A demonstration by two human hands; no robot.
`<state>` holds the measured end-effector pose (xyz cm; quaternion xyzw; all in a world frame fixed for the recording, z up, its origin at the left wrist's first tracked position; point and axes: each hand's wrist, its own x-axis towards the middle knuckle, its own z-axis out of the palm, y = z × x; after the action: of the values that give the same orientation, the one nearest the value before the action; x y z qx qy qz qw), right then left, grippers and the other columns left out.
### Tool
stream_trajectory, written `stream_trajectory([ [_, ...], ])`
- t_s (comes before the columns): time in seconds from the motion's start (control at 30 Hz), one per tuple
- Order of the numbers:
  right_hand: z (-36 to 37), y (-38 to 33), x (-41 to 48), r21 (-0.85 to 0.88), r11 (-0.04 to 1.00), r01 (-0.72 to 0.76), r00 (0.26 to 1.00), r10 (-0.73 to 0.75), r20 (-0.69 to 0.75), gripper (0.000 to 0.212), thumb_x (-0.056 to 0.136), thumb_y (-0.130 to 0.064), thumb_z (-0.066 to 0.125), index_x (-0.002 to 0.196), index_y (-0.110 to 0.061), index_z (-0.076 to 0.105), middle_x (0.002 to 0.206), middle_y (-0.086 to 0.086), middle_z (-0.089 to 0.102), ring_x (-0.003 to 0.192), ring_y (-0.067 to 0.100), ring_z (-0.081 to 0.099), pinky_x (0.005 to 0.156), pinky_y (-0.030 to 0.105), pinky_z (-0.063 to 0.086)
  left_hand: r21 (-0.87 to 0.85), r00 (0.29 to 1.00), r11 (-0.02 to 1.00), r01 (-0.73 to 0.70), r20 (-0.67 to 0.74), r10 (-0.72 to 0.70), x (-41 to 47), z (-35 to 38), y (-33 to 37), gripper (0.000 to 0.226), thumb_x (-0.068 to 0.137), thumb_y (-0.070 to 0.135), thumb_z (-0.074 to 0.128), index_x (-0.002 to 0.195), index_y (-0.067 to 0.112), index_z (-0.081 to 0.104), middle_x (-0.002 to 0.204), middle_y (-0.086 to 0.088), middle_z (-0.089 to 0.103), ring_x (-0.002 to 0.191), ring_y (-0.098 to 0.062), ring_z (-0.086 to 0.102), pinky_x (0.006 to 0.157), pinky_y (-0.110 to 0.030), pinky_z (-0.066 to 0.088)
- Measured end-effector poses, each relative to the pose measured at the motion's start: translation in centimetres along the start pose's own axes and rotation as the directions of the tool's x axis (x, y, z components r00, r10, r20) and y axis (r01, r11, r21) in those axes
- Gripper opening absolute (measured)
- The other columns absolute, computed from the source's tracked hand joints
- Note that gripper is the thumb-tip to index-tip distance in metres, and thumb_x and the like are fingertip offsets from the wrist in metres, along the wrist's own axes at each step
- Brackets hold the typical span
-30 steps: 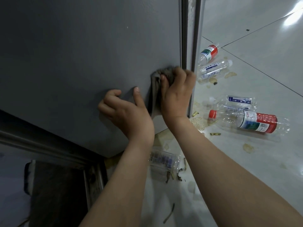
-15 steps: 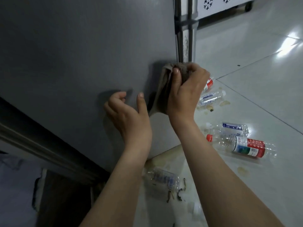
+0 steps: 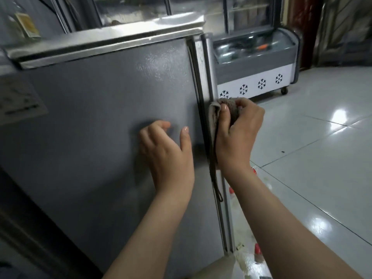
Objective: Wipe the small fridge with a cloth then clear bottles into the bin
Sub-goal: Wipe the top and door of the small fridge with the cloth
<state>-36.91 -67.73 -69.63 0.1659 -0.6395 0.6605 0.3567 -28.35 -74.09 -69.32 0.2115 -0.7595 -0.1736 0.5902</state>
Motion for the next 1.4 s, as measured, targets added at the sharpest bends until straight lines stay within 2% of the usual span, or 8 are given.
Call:
stream_trajectory([
  [0.17,1.5,-3.7,4.1,0.062,0.992,0.113,0.993,-0.111,-0.03,0.045,0.086,-0.041,0.042,0.106,-0.003,0.055,0.104,0.017,0.051,0.097,0.025,0.042,0.084,0.04,0.037,0.084,0.997,0.994,-0.063,-0.032,0.066,1.5,0.8,0.5,0.031,0.078,0.032,0.055,0.093,0.006,0.054,0.096,-0.02,0.055,0.089,-0.04,0.053,0.077,-0.034,0.03],
  [0.3,3.3,-6.7,8.0,-0.001,0.979,0.205,0.976,-0.205,-0.068,0.037,0.088,-0.034,0.055,0.105,-0.002,0.057,0.102,0.019,0.052,0.094,0.036,0.048,0.08,0.044,0.038,0.132,0.996,0.989,-0.071,-0.05,0.078,1.8,1.0,0.4,0.032,0.079,0.034,0.055,0.093,0.005,0.054,0.093,-0.021,0.055,0.086,-0.041,0.053,0.076,-0.034,0.03],
  [0.5,4.5,-4.5,7.1,0.0,0.954,0.301,0.952,-0.3,-0.068,0.039,0.085,-0.035,0.054,0.098,0.002,0.056,0.095,0.021,0.053,0.086,0.037,0.052,0.072,0.049,0.046,0.076,0.998,0.997,0.013,-0.062,-0.008,1.6,1.2,0.6,0.026,0.077,0.02,0.071,0.091,0.005,0.055,0.095,-0.019,0.054,0.09,-0.039,0.05,0.078,-0.032,0.029],
  [0.8,3.7,-0.4,3.4,0.053,0.963,0.262,0.965,-0.261,-0.03,0.029,0.084,-0.027,0.055,0.089,0.002,0.054,0.093,0.02,0.051,0.085,0.034,0.052,0.075,0.048,0.047,0.064,0.997,0.998,-0.013,-0.072,0.017,0.2,1.7,-0.3,0.023,0.08,0.021,0.069,0.088,0.006,0.053,0.093,-0.018,0.053,0.088,-0.036,0.05,0.076,-0.032,0.03],
  [1.03,2.6,3.7,-0.3,0.062,0.978,0.199,0.978,-0.202,0.051,0.028,0.085,-0.024,0.056,0.091,0.003,0.053,0.099,0.021,0.05,0.092,0.031,0.052,0.08,0.038,0.043,0.03,0.999,0.999,-0.019,-0.045,0.02,-3.2,2.5,-2.3,0.022,0.081,0.03,0.055,0.085,0.008,0.051,0.088,-0.014,0.051,0.083,-0.02,0.037,0.072,-0.03,0.03],
  [1.2,2.0,6.3,-3.1,0.03,0.982,0.184,0.981,-0.186,0.055,0.029,0.085,-0.023,0.057,0.092,0.005,0.054,0.099,0.025,0.051,0.089,0.039,0.054,0.077,0.048,0.047,0.04,1.0,0.999,0.023,0.018,-0.024,-5.7,2.9,-3.4,0.021,0.082,0.029,0.054,0.085,0.008,0.05,0.089,-0.014,0.051,0.083,-0.028,0.047,0.072,-0.028,0.031],
  [1.3,2.1,7.0,-3.8,0.037,0.982,0.183,0.983,-0.183,0.014,0.024,0.085,-0.023,0.057,0.095,-0.003,0.05,0.098,0.024,0.051,0.09,0.035,0.052,0.079,0.043,0.044,0.074,0.998,0.996,0.058,0.029,-0.06,-6.9,3.3,-4.0,0.023,0.082,0.033,0.05,0.086,0.011,0.049,0.091,-0.013,0.052,0.086,-0.033,0.05,0.075,-0.038,0.039],
  [1.4,2.3,7.5,-4.3,0.053,0.979,0.195,0.981,-0.194,-0.02,0.021,0.086,-0.025,0.056,0.097,-0.012,0.043,0.098,0.025,0.052,0.091,0.029,0.047,0.08,0.04,0.043,0.125,0.998,0.99,0.058,0.02,-0.061,-7.9,3.7,-4.6,0.023,0.081,0.033,0.049,0.086,0.01,0.051,0.091,-0.014,0.054,0.086,-0.034,0.053,0.075,-0.037,0.032],
])
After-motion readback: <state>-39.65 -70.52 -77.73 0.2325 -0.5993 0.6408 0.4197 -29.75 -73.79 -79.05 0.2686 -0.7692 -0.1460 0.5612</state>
